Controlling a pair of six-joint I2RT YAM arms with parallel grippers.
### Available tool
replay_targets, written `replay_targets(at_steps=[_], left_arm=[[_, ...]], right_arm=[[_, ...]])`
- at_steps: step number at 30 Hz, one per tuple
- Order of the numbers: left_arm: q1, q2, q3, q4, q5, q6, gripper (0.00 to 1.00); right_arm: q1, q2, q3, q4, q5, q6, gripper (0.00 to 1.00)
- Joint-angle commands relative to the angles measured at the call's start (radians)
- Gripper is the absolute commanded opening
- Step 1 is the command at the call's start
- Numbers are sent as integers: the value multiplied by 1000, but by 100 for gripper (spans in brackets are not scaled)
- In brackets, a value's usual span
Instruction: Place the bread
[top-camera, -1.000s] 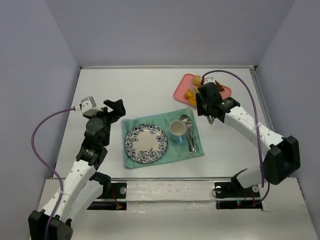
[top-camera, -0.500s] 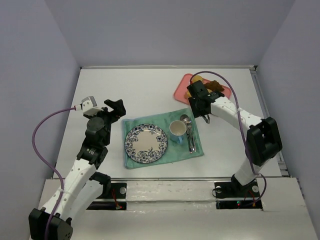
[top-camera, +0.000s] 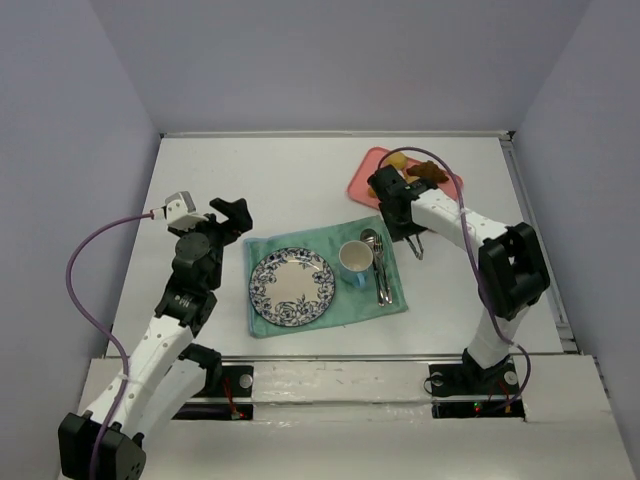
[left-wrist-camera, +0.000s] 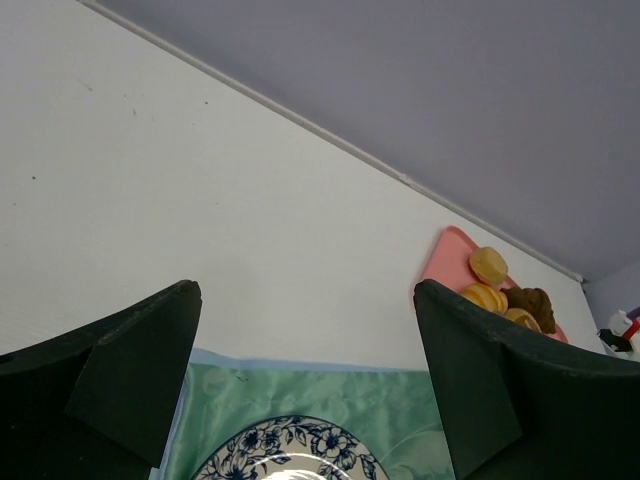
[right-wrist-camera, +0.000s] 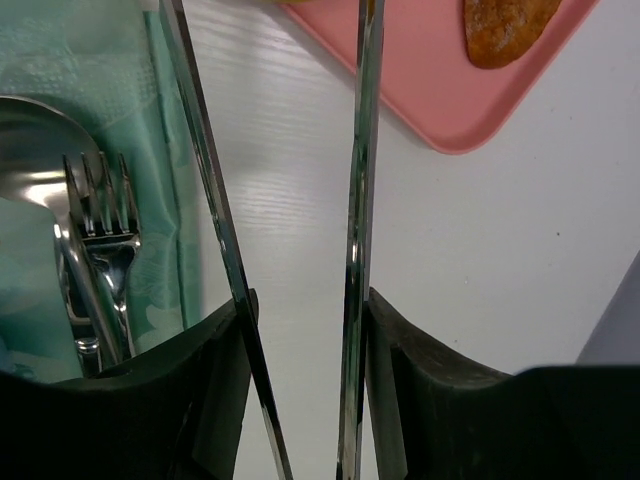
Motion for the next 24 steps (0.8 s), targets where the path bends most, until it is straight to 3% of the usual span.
replay_targets(at_steps=[1,14,18,24], left_arm=[[-2,8,-1,69,-25,15,99],[-2,-15,-8,69,-21,9,99],[-2,-19,-11,69,-27,7,99],[-2,-16,-10,67,-27,6,99]], right_arm=[[14,2,63,-99,80,48,50],[106,81,144,-237,139,96,52],[106,102,161,-266,186,126,38],[115,104,199,-291,217,149,25]])
